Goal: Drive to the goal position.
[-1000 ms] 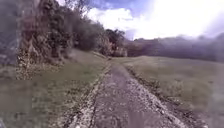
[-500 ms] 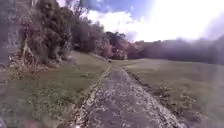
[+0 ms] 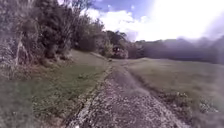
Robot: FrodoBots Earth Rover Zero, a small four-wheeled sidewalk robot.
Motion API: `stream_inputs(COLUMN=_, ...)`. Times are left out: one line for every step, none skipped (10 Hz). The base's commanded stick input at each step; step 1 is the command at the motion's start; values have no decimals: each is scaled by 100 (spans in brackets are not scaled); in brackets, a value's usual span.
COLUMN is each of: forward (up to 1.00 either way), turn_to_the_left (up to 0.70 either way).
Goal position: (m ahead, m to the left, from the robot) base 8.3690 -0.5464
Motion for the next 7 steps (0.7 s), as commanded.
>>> stream_inputs(forward=85, turn_to_the_left=-31)
stream_inputs(forward=85, turn_to_the_left=-34)
stream_inputs(forward=85, turn_to_the_left=-33)
stream_inputs(forward=85, turn_to_the_left=-32)
stream_inputs(forward=85, turn_to_the_left=-9)
stream_inputs(forward=85, turn_to_the_left=-3)
stream_inputs(forward=85, turn_to_the_left=0)
